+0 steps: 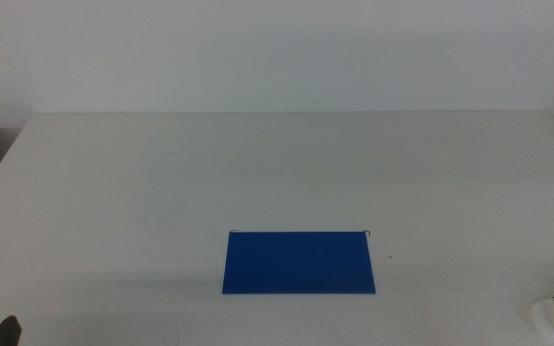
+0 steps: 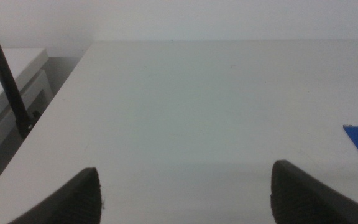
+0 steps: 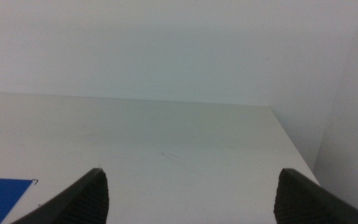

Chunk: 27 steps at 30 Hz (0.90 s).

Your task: Use one arm to grab the shoe from the table and place it on the mat.

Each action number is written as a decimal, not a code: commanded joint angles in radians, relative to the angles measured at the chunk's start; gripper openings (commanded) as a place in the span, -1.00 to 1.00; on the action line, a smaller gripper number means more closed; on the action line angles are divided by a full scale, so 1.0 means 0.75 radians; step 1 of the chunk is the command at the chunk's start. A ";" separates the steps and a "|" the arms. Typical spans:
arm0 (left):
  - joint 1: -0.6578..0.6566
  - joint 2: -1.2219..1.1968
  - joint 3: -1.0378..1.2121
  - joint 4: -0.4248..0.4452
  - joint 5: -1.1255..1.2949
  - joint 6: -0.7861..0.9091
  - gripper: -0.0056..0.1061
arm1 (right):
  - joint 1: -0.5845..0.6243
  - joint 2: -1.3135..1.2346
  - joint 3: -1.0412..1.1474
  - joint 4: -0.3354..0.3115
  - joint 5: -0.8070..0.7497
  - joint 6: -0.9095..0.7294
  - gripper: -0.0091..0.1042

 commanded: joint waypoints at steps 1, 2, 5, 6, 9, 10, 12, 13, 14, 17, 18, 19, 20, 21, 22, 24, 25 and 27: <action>-0.007 -0.018 0.009 -0.010 -0.107 -0.006 0.78 | -0.008 -0.029 -0.048 -0.008 -0.073 -0.014 0.78; -0.007 -0.018 0.009 -0.010 -0.107 -0.006 0.78 | -0.008 -0.020 -0.081 -0.008 -0.042 -0.014 0.78; -0.007 -0.018 0.009 -0.010 -0.107 -0.006 0.78 | -0.008 0.029 -0.224 -0.013 0.100 -0.014 0.78; -0.007 -0.018 0.009 -0.010 -0.107 -0.006 0.78 | -0.008 0.049 -0.267 -0.022 0.142 -0.014 0.78; -0.007 -0.018 0.009 -0.010 -0.107 -0.006 0.78 | -0.008 0.149 -0.428 -0.063 0.266 -0.014 0.78; -0.007 -0.018 0.009 -0.010 -0.107 -0.006 0.78 | -0.008 0.189 -0.487 -0.079 0.305 -0.014 0.78; -0.007 -0.018 0.009 -0.010 -0.107 -0.006 0.78 | -0.008 0.264 -0.605 -0.101 0.382 -0.014 0.78; -0.007 -0.018 0.009 -0.010 -0.107 -0.006 0.78 | -0.008 0.309 -0.663 -0.107 0.425 -0.014 0.78; -0.007 -0.018 0.009 -0.010 -0.107 -0.006 0.78 | -0.008 0.354 -0.722 -0.109 0.473 -0.013 0.78; -0.007 -0.018 0.009 -0.010 -0.107 -0.006 0.78 | -0.006 0.490 -0.876 -0.094 0.605 -0.013 0.78; -0.007 -0.018 0.009 -0.010 -0.107 -0.006 0.78 | -0.002 0.531 -0.915 -0.094 0.633 -0.013 0.78; -0.007 -0.018 0.009 -0.010 -0.107 -0.006 0.78 | 0.005 0.580 -0.963 -0.094 0.671 -0.013 0.78; -0.007 -0.018 0.009 -0.010 -0.107 -0.006 0.78 | 0.016 0.628 -1.012 -0.094 0.707 -0.015 0.78; -0.007 -0.018 0.009 -0.010 -0.107 -0.006 0.78 | 0.029 0.678 -1.063 -0.090 0.748 -0.013 0.78; -0.007 -0.018 0.009 -0.010 -0.107 -0.006 0.78 | 0.050 0.728 -1.115 -0.088 0.813 -0.013 0.78; -0.007 -0.018 0.009 -0.010 -0.107 -0.006 0.78 | 0.099 0.825 -1.208 -0.082 0.964 -0.016 0.78; -0.007 -0.018 0.009 -0.010 -0.107 -0.006 0.78 | 0.124 0.878 -1.256 -0.084 1.035 -0.025 0.78; -0.007 -0.018 0.009 -0.010 -0.107 -0.006 0.78 | 0.164 0.966 -1.337 -0.084 1.139 -0.057 0.78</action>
